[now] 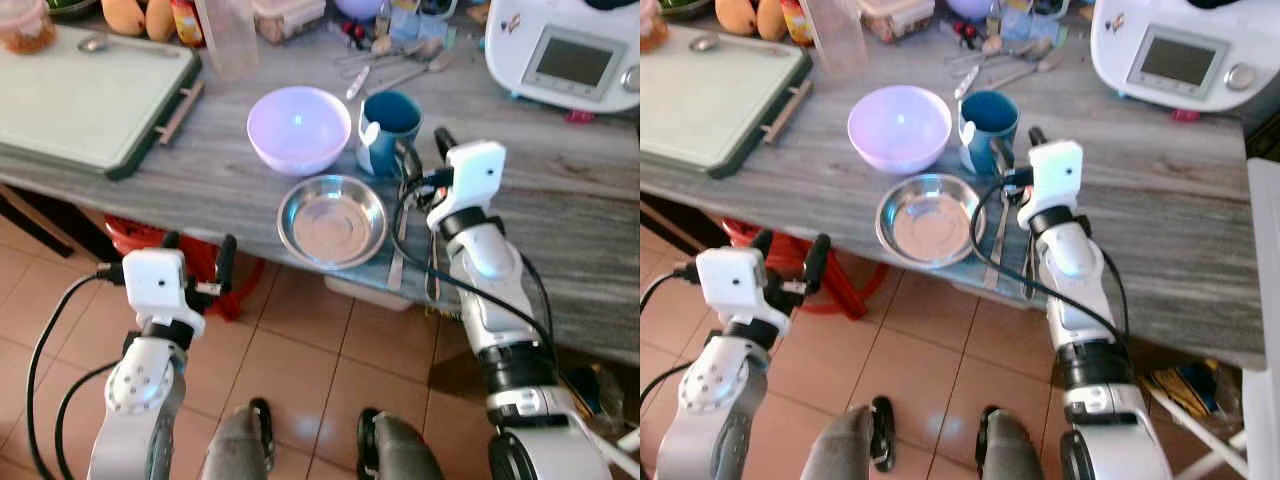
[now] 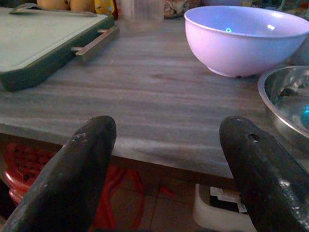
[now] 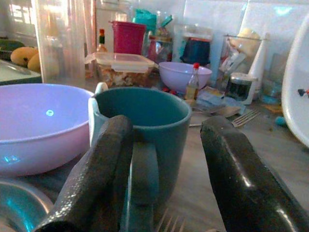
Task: Setting the table
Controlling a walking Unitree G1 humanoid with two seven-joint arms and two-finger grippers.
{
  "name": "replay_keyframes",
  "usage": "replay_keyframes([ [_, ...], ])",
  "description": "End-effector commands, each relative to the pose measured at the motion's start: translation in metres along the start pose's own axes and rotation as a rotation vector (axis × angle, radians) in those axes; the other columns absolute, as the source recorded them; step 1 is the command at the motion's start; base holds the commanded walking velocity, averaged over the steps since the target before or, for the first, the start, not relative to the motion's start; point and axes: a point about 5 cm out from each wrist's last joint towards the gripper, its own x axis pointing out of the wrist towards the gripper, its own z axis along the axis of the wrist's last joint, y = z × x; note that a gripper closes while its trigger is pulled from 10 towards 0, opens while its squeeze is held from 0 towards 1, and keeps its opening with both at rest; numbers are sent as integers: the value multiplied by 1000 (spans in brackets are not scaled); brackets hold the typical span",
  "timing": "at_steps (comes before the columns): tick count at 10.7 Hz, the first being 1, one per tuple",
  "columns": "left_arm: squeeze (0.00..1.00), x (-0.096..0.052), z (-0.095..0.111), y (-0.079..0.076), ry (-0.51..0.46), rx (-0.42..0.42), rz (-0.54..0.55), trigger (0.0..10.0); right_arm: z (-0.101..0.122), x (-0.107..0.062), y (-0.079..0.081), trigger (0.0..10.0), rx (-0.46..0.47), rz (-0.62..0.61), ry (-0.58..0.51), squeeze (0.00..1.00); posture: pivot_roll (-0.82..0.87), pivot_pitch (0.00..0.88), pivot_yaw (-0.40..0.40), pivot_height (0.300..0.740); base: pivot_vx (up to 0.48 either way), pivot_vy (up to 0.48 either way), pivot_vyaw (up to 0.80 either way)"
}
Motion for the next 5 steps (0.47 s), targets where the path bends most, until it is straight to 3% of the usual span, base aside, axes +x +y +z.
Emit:
replay_keyframes([
  [1, 0, -2, -3, 1, 12, 0, 7, 10000, 2, -4, -2, 10000, -18, -11, -6, 0, 59, 225, 6, 740, 0, 0, 0],
  [2, 0, -2, -6, 3, 25, -2, 30, 10000, 7, -8, 0, 10000, -36, -13, -26, 0, 61, 215, 0, 740, 0, 0, 0],
  [3, 0, -2, -13, 11, 58, 19, 114, 10000, 8, -18, 13, 10000, -9, 15, -19, 0, 53, 202, -4, 740, 0, 0, 0],
  [4, 0, 1, -18, 13, 75, 14, 159, 10000, 6, -30, 30, 10000, 0, 74, -13, 0, 44, 201, -4, 740, 0, 0, 400],
  [5, 0, 3, -17, 12, 65, 10, 156, 10000, 7, -33, 35, 10000, -3, 85, -19, 0, 40, 200, -5, 740, 0, 0, 800],
])
